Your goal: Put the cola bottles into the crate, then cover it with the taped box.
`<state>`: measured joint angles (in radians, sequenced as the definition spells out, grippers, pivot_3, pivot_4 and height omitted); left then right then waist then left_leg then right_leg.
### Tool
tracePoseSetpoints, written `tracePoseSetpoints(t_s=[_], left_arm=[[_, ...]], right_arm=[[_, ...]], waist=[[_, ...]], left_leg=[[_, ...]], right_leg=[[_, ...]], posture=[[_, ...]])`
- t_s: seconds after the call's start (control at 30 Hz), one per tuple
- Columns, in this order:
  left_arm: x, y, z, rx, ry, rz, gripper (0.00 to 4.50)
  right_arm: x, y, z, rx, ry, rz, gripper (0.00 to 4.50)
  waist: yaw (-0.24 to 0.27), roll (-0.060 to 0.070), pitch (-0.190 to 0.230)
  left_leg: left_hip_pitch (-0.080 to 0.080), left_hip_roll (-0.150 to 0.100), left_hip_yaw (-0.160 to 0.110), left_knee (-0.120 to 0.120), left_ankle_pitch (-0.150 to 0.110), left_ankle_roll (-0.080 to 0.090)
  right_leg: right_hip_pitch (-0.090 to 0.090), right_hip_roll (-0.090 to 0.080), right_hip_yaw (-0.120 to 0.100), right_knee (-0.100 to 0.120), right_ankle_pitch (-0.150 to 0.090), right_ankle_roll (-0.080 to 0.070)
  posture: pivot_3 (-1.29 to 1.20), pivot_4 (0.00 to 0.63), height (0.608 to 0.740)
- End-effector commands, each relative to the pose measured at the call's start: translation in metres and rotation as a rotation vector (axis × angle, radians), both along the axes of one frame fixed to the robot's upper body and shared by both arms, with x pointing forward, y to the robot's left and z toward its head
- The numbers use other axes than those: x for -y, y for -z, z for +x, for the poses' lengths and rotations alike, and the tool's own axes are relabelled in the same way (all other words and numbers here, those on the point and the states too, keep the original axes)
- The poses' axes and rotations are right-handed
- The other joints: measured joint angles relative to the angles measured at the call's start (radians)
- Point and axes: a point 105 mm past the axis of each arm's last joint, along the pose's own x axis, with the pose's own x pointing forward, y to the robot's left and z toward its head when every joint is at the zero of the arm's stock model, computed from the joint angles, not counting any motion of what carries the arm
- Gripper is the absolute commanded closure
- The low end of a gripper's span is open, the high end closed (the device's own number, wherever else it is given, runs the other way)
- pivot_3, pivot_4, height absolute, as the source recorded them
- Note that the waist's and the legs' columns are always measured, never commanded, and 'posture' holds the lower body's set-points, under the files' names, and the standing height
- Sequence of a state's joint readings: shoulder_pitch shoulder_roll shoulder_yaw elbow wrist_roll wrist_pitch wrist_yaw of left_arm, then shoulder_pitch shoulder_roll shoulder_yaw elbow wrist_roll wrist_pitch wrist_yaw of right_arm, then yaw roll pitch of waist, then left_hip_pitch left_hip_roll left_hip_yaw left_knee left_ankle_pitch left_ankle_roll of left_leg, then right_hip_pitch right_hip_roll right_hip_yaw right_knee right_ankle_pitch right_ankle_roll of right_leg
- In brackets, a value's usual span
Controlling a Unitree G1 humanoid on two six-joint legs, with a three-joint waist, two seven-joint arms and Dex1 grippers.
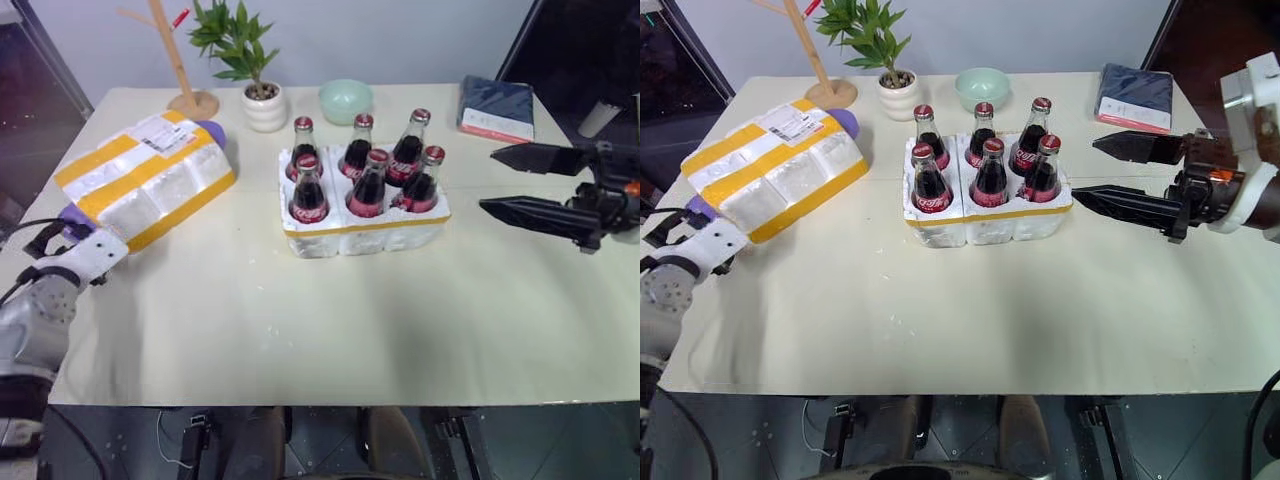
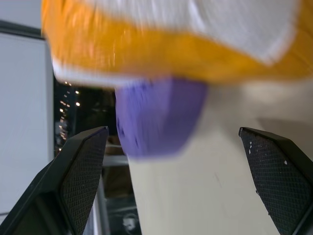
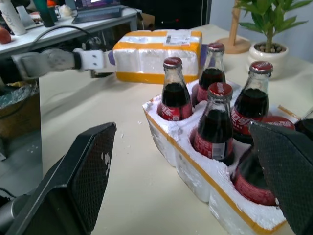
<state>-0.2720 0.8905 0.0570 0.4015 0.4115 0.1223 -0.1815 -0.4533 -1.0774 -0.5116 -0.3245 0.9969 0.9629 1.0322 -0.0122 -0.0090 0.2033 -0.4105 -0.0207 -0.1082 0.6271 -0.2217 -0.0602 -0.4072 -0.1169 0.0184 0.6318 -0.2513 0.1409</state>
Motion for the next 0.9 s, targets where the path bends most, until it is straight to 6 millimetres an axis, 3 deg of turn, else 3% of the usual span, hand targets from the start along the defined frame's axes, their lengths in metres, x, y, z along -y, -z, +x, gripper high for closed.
tracePoseSetpoints(t_s=[0.03,0.3,0.4,0.6,0.63,0.73,0.9], left_arm=[[-0.01,-0.008,0.01,0.028,-0.012,0.054,0.0],[-0.018,-0.003,0.035,-0.021,-0.038,0.067,0.0],[-0.016,-0.002,0.039,-0.027,-0.033,0.048,0.85],[-0.015,-0.013,0.045,0.003,-0.026,0.051,3.72],[-0.015,-0.017,0.046,0.018,-0.027,0.053,4.0],[-0.009,-0.047,0.053,0.123,0.002,0.042,4.1],[0.023,-0.127,0.063,0.353,0.144,-0.022,4.1]], right_arm=[[0.003,-0.011,-0.008,0.05,0.025,0.008,0.07],[0.01,-0.012,-0.012,0.058,0.083,0.023,0.07],[0.012,-0.011,-0.014,0.059,0.099,0.019,0.0],[0.017,-0.008,-0.016,0.052,0.134,0.019,0.0],[0.018,-0.007,-0.015,0.048,0.142,0.017,0.0],[0.023,-0.001,-0.014,0.023,0.17,0.005,0.0],[0.035,0.005,-0.009,0.007,0.232,-0.023,0.0]], waist=[[-0.002,0.0,0.0],[0.0,0.0,0.0],[-0.001,-0.001,0.0],[0.002,0.0,-0.001],[0.002,0.0,-0.001],[0.002,0.0,-0.001],[0.005,-0.003,0.0]], left_leg=[[0.0,0.0,0.0,0.0,0.0,0.0],[0.0,0.0,0.0,0.001,0.0,0.0],[0.0,0.0,0.0,0.001,0.0,0.0],[0.001,0.0,0.0,0.002,0.0,0.0],[0.001,0.0,0.0,0.002,0.0,0.0],[0.001,-0.001,0.0,0.003,0.0,0.0],[-0.001,-0.001,-0.001,0.003,0.0,0.0]], right_leg=[[0.0,0.0,0.0,0.0,0.0,0.0],[0.001,0.0,0.0,0.0,0.001,0.001],[0.001,0.0,0.0,0.0,0.001,0.002],[0.002,0.0,0.0,0.001,0.001,0.002],[0.002,0.0,0.0,0.001,0.001,0.002],[0.002,0.0,0.0,0.001,0.001,0.002],[0.002,0.0,0.0,0.001,0.001,0.002]], posture=[[0.0,0.15,0.739],[0.0,0.15,0.739],[0.0,0.15,0.739],[0.0,0.15,0.739],[0.0,0.15,0.739],[0.0,0.15,0.739],[0.0,0.15,0.739]])
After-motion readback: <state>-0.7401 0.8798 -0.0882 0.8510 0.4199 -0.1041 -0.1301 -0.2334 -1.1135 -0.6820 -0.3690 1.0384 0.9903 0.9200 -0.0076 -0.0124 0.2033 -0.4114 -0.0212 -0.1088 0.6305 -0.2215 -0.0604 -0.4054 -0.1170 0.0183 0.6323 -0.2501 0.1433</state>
